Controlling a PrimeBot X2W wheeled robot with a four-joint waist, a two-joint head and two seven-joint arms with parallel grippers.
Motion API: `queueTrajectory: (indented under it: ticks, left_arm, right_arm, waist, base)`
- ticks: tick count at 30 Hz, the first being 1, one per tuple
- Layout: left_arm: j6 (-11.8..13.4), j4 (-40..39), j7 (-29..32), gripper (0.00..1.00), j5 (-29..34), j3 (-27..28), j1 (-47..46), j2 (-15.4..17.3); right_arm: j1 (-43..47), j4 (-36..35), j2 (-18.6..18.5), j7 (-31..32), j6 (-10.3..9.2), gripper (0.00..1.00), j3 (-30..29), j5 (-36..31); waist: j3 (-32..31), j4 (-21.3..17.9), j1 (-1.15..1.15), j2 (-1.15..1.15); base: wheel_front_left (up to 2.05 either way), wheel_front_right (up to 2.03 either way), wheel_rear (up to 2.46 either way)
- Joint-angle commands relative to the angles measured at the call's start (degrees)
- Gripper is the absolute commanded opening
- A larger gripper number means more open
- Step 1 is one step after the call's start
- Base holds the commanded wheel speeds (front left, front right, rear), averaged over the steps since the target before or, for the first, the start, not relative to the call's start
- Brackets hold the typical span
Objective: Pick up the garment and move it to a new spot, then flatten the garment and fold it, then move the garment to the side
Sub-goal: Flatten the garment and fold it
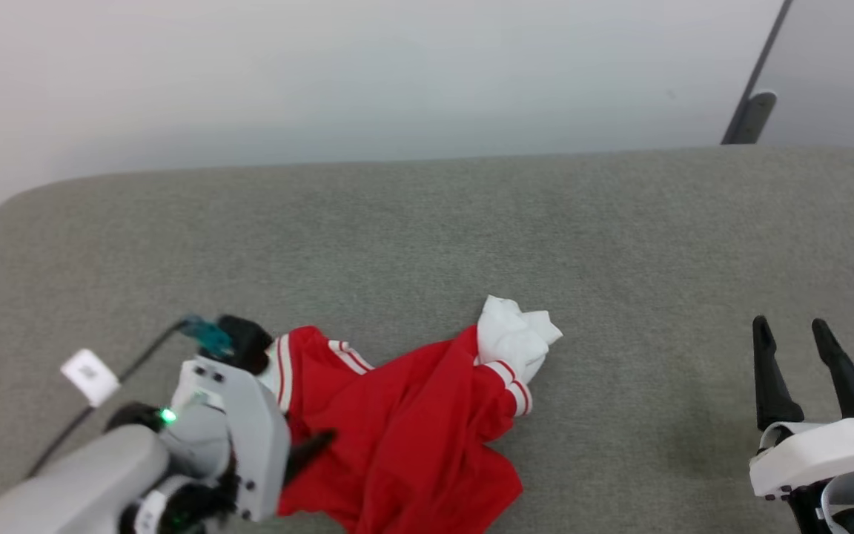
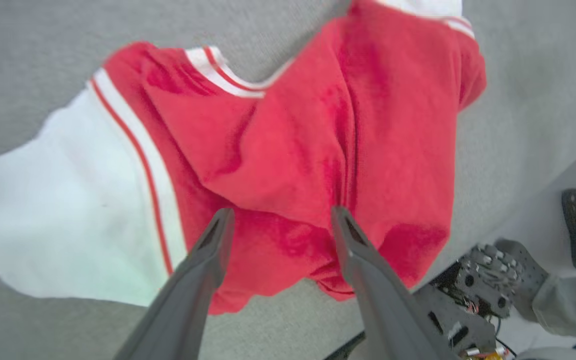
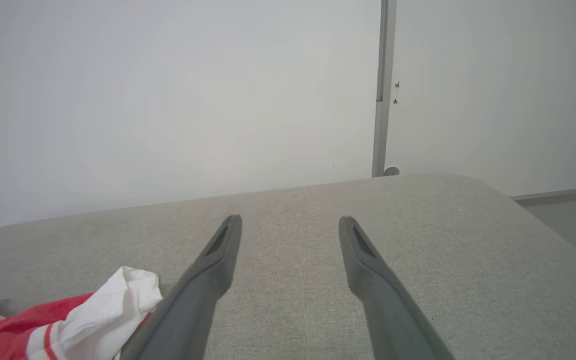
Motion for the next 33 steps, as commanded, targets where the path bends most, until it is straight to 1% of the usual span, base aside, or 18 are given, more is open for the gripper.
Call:
queueTrajectory:
  ticks: [1, 4, 6, 8, 11, 15, 19, 21, 26, 33]
  left_arm:
    - [0.56, 0.25, -1.84, 1.00, 0.71, 1.10, -0.25, 0.79]
    - [0.58, 0.67, -4.43, 1.00, 1.01, 2.46, 0.04, 1.52]
    - [0.88, 1.54, -7.97, 1.00, 1.85, 4.04, 0.12, 2.21]
    - [0.76, 2.63, -11.90, 1.00, 2.40, 5.54, 0.57, 2.38]
    - [1.30, 5.00, -17.62, 1.00, 2.94, 7.85, 1.70, 2.75]
    - [1.39, 7.81, -24.92, 1.00, 4.29, 9.95, 3.44, 3.16]
    - [1.66, 10.66, -31.29, 1.00, 3.43, 12.34, 5.83, 2.81]
    - [1.23, 11.88, -33.79, 1.00, 3.70, 12.88, 6.77, 2.80]
    - [0.65, 14.35, -38.81, 1.00, 2.73, 14.50, 8.44, 1.10]
    - [0.17, 16.95, -42.51, 1.00, 2.60, 17.22, 9.72, -1.46]
  right_arm:
    - [0.35, 0.04, 0.11, 0.40, -0.08, 1.00, 0.34, 0.12]
    - [0.31, 0.33, 0.13, 1.04, -0.08, 1.00, 1.08, 0.19]
    - [0.02, 0.68, 0.11, 1.62, -0.08, 1.00, 1.70, -0.03]
    - [-0.43, 0.96, 0.12, 2.19, -0.08, 1.00, 2.07, -0.19]
    - [-1.02, 1.55, 0.02, 3.34, -0.08, 1.00, 2.63, -0.53]
    - [-1.77, 3.01, -0.93, 5.06, -0.08, 1.00, 3.83, 0.15]
    - [-3.07, 4.88, -1.67, 7.58, -0.08, 1.00, 5.41, 0.93]
    - [-3.94, 6.20, -2.13, 9.13, -0.08, 1.00, 6.29, 1.20]
    - [-6.65, 9.84, -3.60, 12.54, -0.08, 1.00, 8.19, 1.89]
    - [-10.47, 16.51, -5.38, 18.23, -0.08, 1.00, 10.30, 2.13]
  waist:
    - [-0.96, 1.46, 0.00, 0.00]
    - [-1.35, 2.24, 0.00, 0.00]
    - [-1.64, 3.18, 0.00, 0.00]
    - [-1.83, 4.20, 0.00, 0.00]
    - [-2.11, 5.81, 0.00, 0.00]
    - [-2.12, 8.08, 0.00, 0.00]
    - [-1.70, 10.41, 0.00, 0.00]
    - [-1.33, 11.53, 0.00, 0.00]
    - [-0.03, 14.50, 0.00, 0.00]
    - [1.75, 17.81, 0.00, 0.00]
  base:
    - [0.00, 0.00, 0.00]
    - [0.00, 0.00, 0.00]
    - [0.00, 0.00, 0.00]
    - [0.00, 0.00, 0.00]
    - [0.00, 0.00, 0.00]
    - [0.00, 0.00, 0.00]
    - [0.00, 0.00, 0.00]
    - [0.00, 0.00, 0.00]
    - [0.00, 0.00, 0.00]
    - [0.00, 0.00, 0.00]
